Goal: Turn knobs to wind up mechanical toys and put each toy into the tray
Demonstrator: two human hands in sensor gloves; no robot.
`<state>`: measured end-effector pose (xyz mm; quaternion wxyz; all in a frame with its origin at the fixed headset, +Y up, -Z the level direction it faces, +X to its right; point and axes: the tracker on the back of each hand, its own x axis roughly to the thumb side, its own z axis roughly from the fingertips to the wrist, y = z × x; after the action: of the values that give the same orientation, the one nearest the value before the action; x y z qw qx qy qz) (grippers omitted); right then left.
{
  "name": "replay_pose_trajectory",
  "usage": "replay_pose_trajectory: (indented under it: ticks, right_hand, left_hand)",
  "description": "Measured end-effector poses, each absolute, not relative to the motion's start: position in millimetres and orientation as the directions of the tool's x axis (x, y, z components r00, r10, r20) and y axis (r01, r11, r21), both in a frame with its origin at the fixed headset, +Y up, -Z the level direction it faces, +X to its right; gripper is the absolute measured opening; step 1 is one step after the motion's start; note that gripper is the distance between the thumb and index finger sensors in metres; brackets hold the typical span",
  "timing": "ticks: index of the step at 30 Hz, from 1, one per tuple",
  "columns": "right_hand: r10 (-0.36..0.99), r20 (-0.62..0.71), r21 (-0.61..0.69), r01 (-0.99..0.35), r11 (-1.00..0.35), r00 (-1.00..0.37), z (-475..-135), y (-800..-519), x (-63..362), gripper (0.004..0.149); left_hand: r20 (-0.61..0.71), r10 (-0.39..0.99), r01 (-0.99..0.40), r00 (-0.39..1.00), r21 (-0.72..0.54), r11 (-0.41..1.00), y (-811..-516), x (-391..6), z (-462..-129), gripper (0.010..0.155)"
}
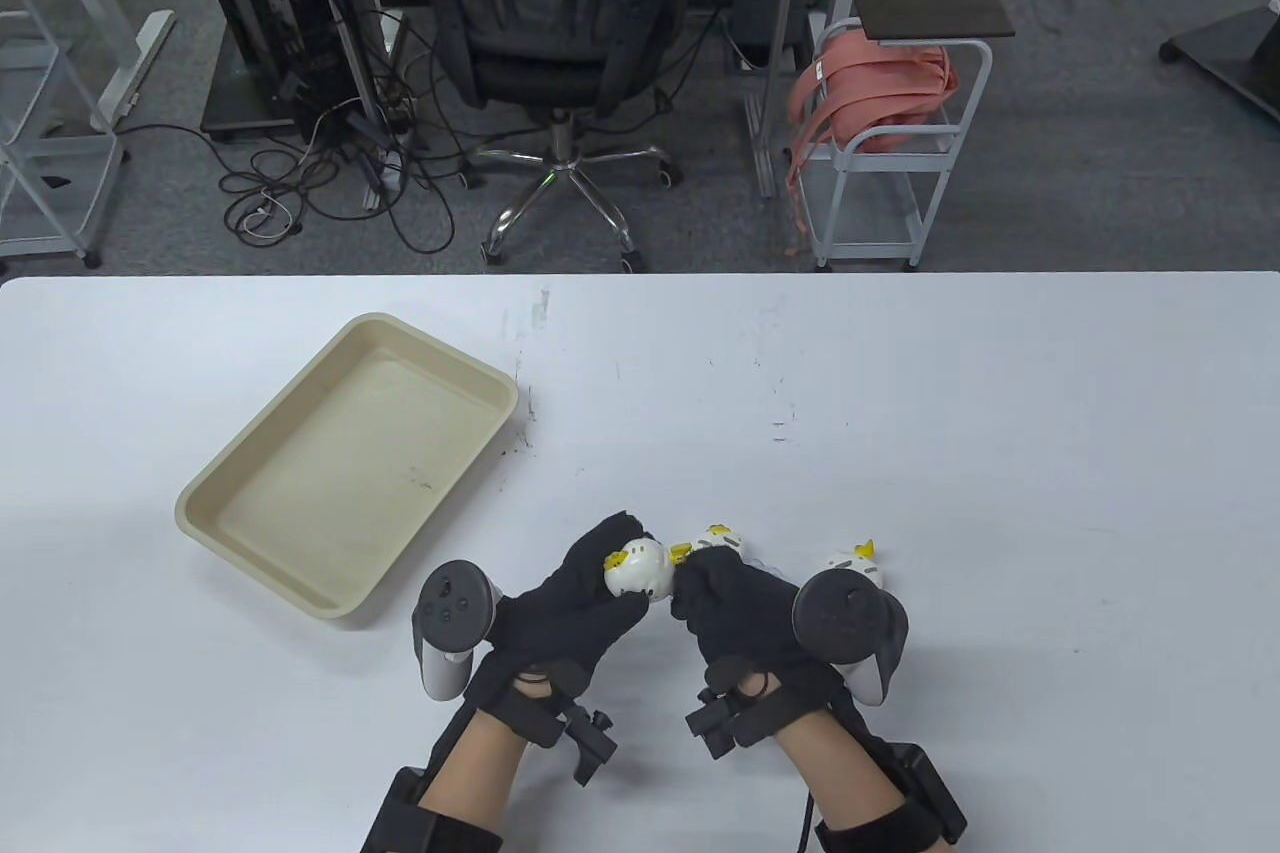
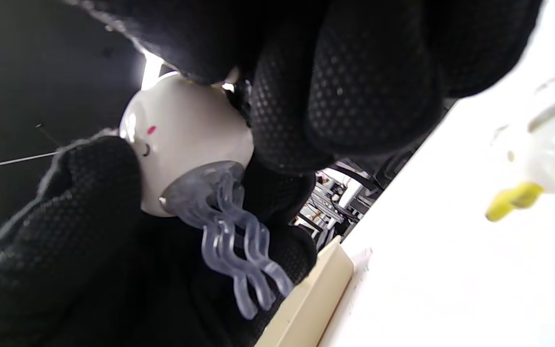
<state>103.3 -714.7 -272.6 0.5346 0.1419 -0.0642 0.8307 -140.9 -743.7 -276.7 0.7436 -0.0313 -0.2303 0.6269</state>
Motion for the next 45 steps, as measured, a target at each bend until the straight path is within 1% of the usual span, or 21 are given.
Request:
replay_pose_trajectory:
  ticks: [4, 8, 10, 21, 23, 28, 31, 33, 35, 38, 39, 42, 45]
  right_hand:
    - [0.920, 0.244, 0.070, -0.940, -0.333, -0.308, -274.7, -717.8, 107.4, 0.044]
    - [0.939, 0.210, 0.096, -0.949, -0.299, -0.274, -275.8, -719.7, 108.7, 0.044]
    - [0.938, 0.215, 0.095, -0.950, -0.298, -0.273, -274.8, -718.9, 108.0, 0.044]
    - [0.906, 0.269, 0.029, -0.938, -0.345, -0.326, -271.8, -716.4, 106.3, 0.045]
    - [0.901, 0.298, 0.043, -0.939, -0.341, -0.314, -270.9, -715.3, 103.8, 0.046]
    - [0.869, 0.347, 0.077, -0.912, -0.402, -0.354, -267.2, -714.0, 94.3, 0.051]
    - [0.830, 0.384, 0.050, -0.888, -0.456, -0.404, -263.3, -711.3, 89.8, 0.049]
    - [0.791, 0.423, -0.001, -0.873, -0.487, -0.442, -261.9, -709.7, 90.0, 0.046]
    - [0.758, 0.462, -0.012, -0.858, -0.514, -0.461, -260.7, -708.2, 89.1, 0.047]
    - [0.756, 0.474, 0.026, -0.851, -0.524, -0.451, -259.8, -708.1, 86.4, 0.052]
    - [0.756, 0.477, 0.020, -0.854, -0.520, -0.449, -259.4, -708.1, 85.8, 0.052]
    - [0.710, 0.496, -0.042, -0.831, -0.555, -0.500, -257.3, -706.5, 85.4, 0.050]
    - [0.711, 0.497, -0.057, -0.835, -0.547, -0.499, -256.9, -705.2, 87.9, 0.048]
  left_hand:
    - [0.314, 0.944, -0.915, 0.101, -0.343, 0.212, -742.5, -139.2, -275.8, 0.071]
    - [0.336, 0.936, -0.910, 0.105, -0.347, 0.227, -742.7, -139.9, -276.9, 0.071]
    - [0.339, 0.935, -0.910, 0.102, -0.349, 0.226, -742.7, -140.5, -276.9, 0.071]
    - [0.318, 0.941, -0.920, 0.118, -0.321, 0.224, -745.0, -142.4, -277.6, 0.071]
    - [0.292, 0.950, -0.930, 0.112, -0.306, 0.204, -746.7, -143.6, -277.9, 0.072]
    - [0.253, 0.965, -0.946, 0.066, -0.293, 0.142, -749.9, -146.9, -278.6, 0.073]
    - [0.218, 0.976, -0.944, 0.017, -0.318, 0.088, -751.8, -145.6, -278.9, 0.074]
    - [0.194, 0.981, -0.939, -0.018, -0.340, 0.050, -753.3, -144.8, -279.3, 0.075]
    - [0.183, 0.982, -0.938, -0.044, -0.345, 0.023, -754.2, -144.9, -279.0, 0.075]
    - [0.187, 0.982, -0.950, -0.021, -0.309, 0.038, -753.7, -147.7, -278.9, 0.072]
    - [0.186, 0.982, -0.950, -0.021, -0.310, 0.039, -754.4, -148.3, -279.4, 0.071]
    - [0.150, 0.987, -0.944, -0.059, -0.329, -0.006, -757.8, -147.5, -280.6, 0.070]
    - [0.127, 0.988, -0.936, -0.082, -0.351, -0.032, -758.6, -145.5, -280.6, 0.070]
